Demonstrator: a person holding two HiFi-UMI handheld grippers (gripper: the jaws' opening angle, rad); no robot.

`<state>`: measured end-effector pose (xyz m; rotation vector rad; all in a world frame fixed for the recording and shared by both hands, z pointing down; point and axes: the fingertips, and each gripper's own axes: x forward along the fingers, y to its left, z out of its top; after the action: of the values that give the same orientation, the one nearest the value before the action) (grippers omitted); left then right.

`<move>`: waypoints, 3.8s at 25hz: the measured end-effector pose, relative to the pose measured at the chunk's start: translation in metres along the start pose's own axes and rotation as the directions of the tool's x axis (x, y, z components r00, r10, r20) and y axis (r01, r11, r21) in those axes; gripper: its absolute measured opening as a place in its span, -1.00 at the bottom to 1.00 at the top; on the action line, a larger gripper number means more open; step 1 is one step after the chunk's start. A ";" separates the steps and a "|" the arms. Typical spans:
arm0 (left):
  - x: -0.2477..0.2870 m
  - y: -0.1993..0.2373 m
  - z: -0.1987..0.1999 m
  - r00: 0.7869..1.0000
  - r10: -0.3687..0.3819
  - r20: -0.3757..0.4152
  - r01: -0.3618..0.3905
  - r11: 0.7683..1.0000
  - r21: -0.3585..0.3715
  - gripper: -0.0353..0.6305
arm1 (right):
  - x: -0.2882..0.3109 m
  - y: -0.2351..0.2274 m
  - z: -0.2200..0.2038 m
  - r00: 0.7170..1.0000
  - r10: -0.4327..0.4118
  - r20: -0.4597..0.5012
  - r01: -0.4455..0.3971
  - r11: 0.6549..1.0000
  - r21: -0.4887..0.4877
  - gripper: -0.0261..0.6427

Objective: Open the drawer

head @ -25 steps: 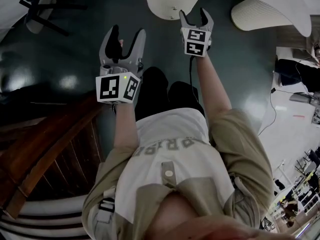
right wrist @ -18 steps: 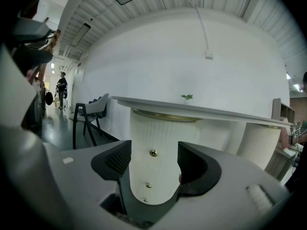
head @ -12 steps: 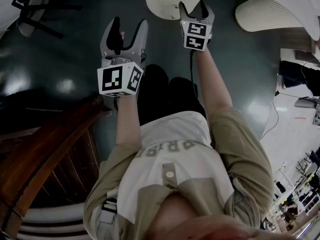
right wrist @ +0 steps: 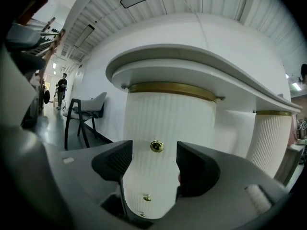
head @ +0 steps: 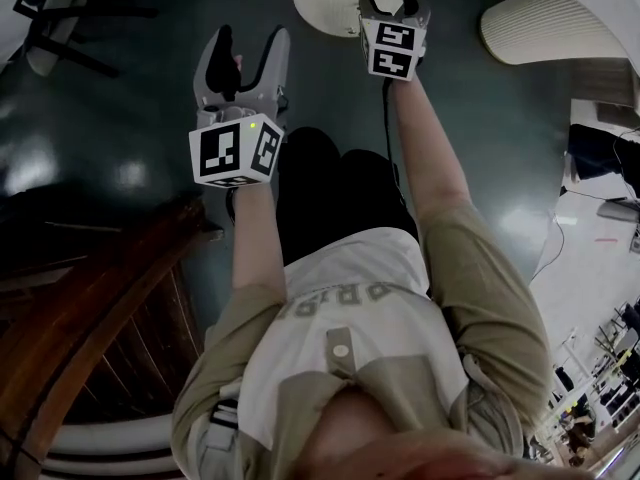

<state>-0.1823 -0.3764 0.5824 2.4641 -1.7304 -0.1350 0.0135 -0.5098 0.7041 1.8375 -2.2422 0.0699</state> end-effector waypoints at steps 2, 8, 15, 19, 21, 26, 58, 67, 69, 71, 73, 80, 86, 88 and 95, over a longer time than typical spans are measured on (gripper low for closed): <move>-0.001 0.002 -0.006 1.000 -0.001 0.001 0.001 1.000 0.003 0.06 | 0.008 -0.002 -0.004 1.000 -0.009 -0.007 0.009 1.000 0.006 -0.08; -0.010 0.014 -0.020 1.000 0.015 -0.010 -0.015 1.000 -0.003 0.06 | 0.025 0.002 -0.003 1.000 -0.028 -0.013 0.029 0.999 0.019 -0.22; -0.015 0.022 -0.021 1.000 0.031 -0.003 -0.031 1.000 -0.002 0.06 | 0.041 -0.008 -0.003 0.993 -0.100 -0.056 0.101 0.995 0.000 -0.57; -0.016 0.022 -0.020 0.999 0.033 0.003 -0.033 0.999 -0.008 0.06 | 0.042 -0.009 -0.001 0.995 -0.086 -0.054 0.087 0.996 0.021 -0.59; -0.017 0.022 -0.020 0.999 0.035 0.006 -0.035 0.999 -0.011 0.06 | 0.042 -0.010 -0.002 0.996 -0.070 -0.055 0.072 0.997 0.039 -0.60; -0.019 0.023 -0.018 0.999 0.044 0.019 -0.043 0.999 -0.031 0.06 | 0.041 -0.011 -0.002 0.997 -0.053 -0.058 0.057 0.997 0.058 -0.61; -0.019 0.008 0.007 0.998 0.016 0.068 -0.012 0.998 -0.063 0.06 | 0.002 0.004 -0.010 0.999 -0.047 -0.010 0.047 0.998 0.043 -0.61; -0.009 -0.004 0.038 0.999 -0.001 0.038 0.003 0.999 -0.046 0.03 | -0.020 0.008 -0.019 0.998 -0.032 -0.058 0.036 0.997 0.072 -0.61; -0.008 -0.009 0.045 0.999 -0.016 0.033 0.017 0.999 -0.038 0.04 | -0.027 0.010 -0.022 0.997 -0.029 -0.072 0.034 0.997 0.076 -0.61; -0.007 -0.015 0.052 0.999 -0.030 0.027 0.031 0.999 -0.029 0.04 | -0.033 0.011 -0.024 0.996 -0.024 -0.083 0.031 0.997 0.076 -0.61; -0.007 -0.020 0.060 0.999 -0.036 0.021 0.037 0.999 -0.021 0.04 | -0.037 0.012 -0.026 0.996 -0.021 -0.090 0.028 0.997 0.073 -0.61; -0.010 -0.038 0.078 0.999 -0.048 0.005 0.048 0.999 -0.021 0.04 | -0.058 0.018 -0.032 0.990 -0.003 -0.144 0.016 0.996 0.086 -0.61; -0.008 -0.044 0.088 0.999 -0.045 -0.009 0.045 0.999 -0.001 0.08 | -0.070 0.024 -0.036 0.985 0.018 -0.171 -0.004 0.996 0.084 -0.61; -0.008 -0.048 0.090 0.999 -0.044 -0.011 0.044 0.999 0.002 0.09 | -0.076 0.025 -0.037 0.984 0.021 -0.176 -0.006 0.996 0.085 -0.61; -0.014 -0.060 0.094 0.999 -0.040 -0.017 0.041 0.999 0.007 0.09 | -0.092 0.027 -0.039 0.982 0.037 -0.186 -0.022 0.997 0.080 -0.61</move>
<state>-0.1453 -0.3479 0.4805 2.4989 -1.6778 -0.1114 0.0100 -0.4087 0.7254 1.7547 -2.1639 0.3259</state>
